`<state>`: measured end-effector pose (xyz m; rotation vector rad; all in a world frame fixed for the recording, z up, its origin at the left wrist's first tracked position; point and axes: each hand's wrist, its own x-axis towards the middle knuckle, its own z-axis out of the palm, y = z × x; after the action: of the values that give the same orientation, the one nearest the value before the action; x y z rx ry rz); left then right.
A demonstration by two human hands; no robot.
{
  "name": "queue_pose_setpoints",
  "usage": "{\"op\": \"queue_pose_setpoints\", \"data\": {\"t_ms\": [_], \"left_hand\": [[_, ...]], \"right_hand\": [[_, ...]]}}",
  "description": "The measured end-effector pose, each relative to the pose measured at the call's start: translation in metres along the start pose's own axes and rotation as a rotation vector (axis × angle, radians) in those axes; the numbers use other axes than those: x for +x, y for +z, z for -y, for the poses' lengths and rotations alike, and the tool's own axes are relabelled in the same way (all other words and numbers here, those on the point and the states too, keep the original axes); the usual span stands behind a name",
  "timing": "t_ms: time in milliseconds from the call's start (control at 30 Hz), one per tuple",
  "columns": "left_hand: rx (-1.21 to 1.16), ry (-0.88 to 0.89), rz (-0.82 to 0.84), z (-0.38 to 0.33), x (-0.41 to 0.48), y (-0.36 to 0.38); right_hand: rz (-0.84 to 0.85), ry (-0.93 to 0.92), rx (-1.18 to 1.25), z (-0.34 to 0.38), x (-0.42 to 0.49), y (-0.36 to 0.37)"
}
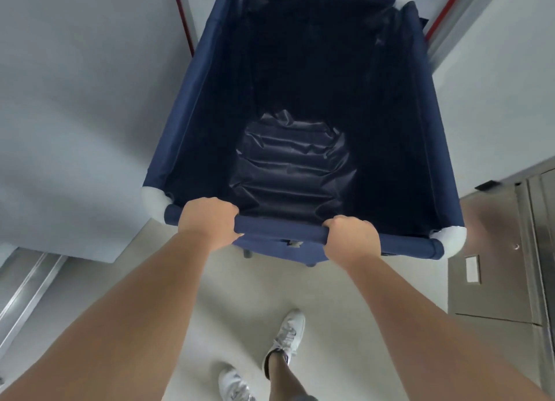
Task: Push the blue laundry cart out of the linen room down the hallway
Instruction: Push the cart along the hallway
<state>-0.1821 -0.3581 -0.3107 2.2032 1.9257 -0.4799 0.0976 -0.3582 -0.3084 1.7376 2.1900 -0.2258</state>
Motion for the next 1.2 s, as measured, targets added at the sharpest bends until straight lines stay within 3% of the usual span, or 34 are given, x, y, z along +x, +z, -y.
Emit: {"op": "queue_pose_setpoints", "data": {"t_ms": [633,1200], "left_hand": [[-0.006,0.07,0.002,0.063,0.187,-0.064],[0.018,0.14,-0.01,0.133,0.342,-0.115]], "right_hand": [[0.101,0.095,0.073,-0.015,0.182,-0.077],[0.046,0.168,0.119,-0.007,0.327,-0.129]]}}
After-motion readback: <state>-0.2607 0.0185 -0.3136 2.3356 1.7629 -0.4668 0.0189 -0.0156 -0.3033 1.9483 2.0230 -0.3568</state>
